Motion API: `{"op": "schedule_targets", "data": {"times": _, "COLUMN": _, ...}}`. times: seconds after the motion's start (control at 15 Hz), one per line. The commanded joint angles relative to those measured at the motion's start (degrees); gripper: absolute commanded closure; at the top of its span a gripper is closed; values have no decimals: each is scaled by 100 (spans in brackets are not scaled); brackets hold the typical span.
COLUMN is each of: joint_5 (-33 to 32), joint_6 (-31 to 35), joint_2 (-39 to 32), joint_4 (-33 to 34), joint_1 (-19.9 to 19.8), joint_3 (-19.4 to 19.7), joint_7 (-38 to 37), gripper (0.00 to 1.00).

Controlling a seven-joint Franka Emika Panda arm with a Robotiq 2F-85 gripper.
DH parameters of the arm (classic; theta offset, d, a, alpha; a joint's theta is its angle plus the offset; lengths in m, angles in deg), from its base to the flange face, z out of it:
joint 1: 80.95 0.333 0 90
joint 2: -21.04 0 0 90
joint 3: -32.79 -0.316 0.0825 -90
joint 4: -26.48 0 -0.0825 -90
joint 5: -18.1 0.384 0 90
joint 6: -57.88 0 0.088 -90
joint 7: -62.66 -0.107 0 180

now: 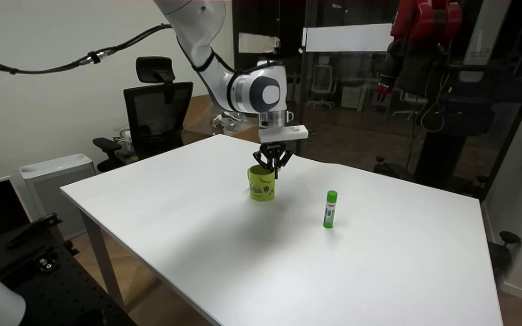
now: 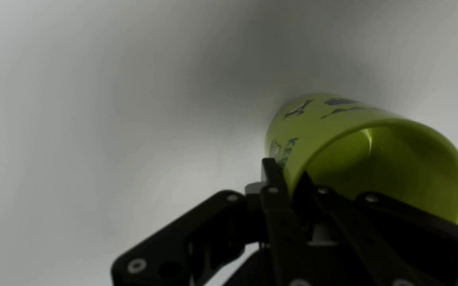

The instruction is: Move the mug closer to the glue stick

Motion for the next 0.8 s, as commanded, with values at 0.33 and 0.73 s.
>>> {"op": "schedule_targets", "data": {"times": 0.33, "joint_5": 194, "joint_6": 373, "joint_2": 454, "joint_4": -671, "joint_1": -769, "joint_3": 313, "joint_7": -246, "gripper": 98}}
{"op": "schedule_targets", "data": {"times": 0.73, "joint_5": 349, "joint_6": 540, "joint_2": 575, "joint_4": -908, "joint_1": -1068, "joint_3": 351, "joint_7": -252, "gripper": 98}}
